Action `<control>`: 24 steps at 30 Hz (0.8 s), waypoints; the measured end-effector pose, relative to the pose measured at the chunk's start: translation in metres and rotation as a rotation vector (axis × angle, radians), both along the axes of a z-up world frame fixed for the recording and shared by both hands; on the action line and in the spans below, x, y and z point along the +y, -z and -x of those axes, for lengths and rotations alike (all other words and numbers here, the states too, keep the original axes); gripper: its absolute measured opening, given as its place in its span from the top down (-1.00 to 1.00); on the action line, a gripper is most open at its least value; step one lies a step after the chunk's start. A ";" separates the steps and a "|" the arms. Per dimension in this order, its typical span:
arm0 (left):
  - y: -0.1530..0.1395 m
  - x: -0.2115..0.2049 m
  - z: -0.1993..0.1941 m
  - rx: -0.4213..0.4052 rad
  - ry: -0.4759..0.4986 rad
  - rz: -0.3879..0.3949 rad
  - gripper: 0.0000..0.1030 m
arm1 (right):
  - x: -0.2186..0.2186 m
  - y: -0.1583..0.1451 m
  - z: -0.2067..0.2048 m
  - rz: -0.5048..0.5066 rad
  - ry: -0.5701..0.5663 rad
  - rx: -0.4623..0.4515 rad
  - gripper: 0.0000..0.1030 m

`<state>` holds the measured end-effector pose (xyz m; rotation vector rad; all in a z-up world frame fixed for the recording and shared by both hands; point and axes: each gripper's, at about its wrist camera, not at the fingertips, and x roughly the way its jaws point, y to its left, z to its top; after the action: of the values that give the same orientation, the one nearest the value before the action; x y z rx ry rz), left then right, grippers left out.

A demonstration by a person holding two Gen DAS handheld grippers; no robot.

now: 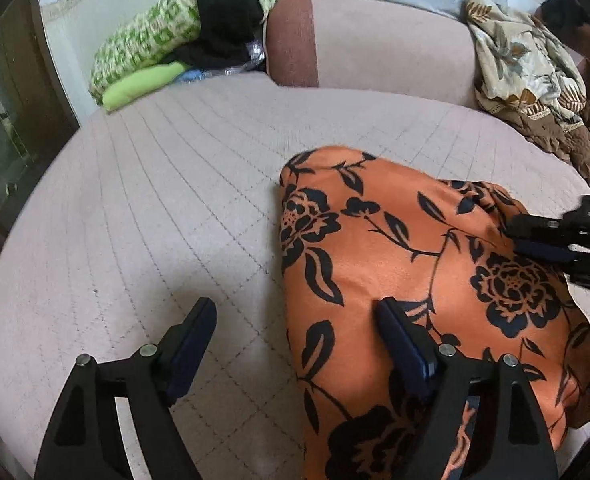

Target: Fold small clothes

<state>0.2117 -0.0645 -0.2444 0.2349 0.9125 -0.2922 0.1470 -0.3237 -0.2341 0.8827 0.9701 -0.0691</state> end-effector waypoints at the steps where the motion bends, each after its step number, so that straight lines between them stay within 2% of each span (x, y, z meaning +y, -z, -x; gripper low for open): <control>1: -0.004 -0.001 0.005 -0.017 0.005 -0.006 -0.62 | 0.002 -0.010 0.010 0.020 -0.013 -0.020 0.42; 4: -0.016 0.000 0.021 -0.062 0.009 0.003 -0.62 | 0.012 -0.029 0.042 0.019 -0.073 -0.061 0.42; 7: -0.024 0.005 0.035 -0.090 -0.027 0.014 -0.62 | 0.028 -0.036 0.080 0.016 -0.106 -0.088 0.42; 9: -0.022 0.006 0.041 -0.097 -0.042 0.014 -0.63 | 0.038 -0.024 0.095 0.070 -0.110 -0.040 0.37; 11: -0.006 0.002 0.041 -0.057 -0.030 -0.030 -0.65 | 0.041 -0.004 0.097 0.104 -0.123 0.013 0.36; 13: 0.004 0.002 0.043 -0.045 -0.034 -0.045 -0.65 | 0.042 -0.005 0.098 0.105 -0.114 0.004 0.37; 15: -0.005 0.006 0.054 -0.073 -0.037 -0.033 -0.64 | 0.046 -0.019 0.097 0.118 -0.122 0.008 0.37; 18: -0.024 0.012 0.077 -0.126 -0.043 -0.057 -0.64 | 0.052 -0.045 0.109 0.180 -0.143 -0.053 0.36; 22: -0.067 0.020 0.116 -0.210 -0.036 -0.005 -0.64 | 0.061 -0.084 0.138 0.309 -0.152 -0.136 0.35; 23: -0.078 0.019 0.124 -0.232 -0.036 -0.004 -0.64 | 0.063 -0.093 0.144 0.336 -0.147 -0.154 0.26; 24: -0.089 0.019 0.131 -0.256 -0.035 -0.002 -0.65 | 0.064 -0.101 0.147 0.355 -0.140 -0.169 -0.03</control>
<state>0.0806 -0.0457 -0.1557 0.2515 0.6630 -0.2225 -0.0001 -0.2602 -0.1332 0.4846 0.8266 -0.0447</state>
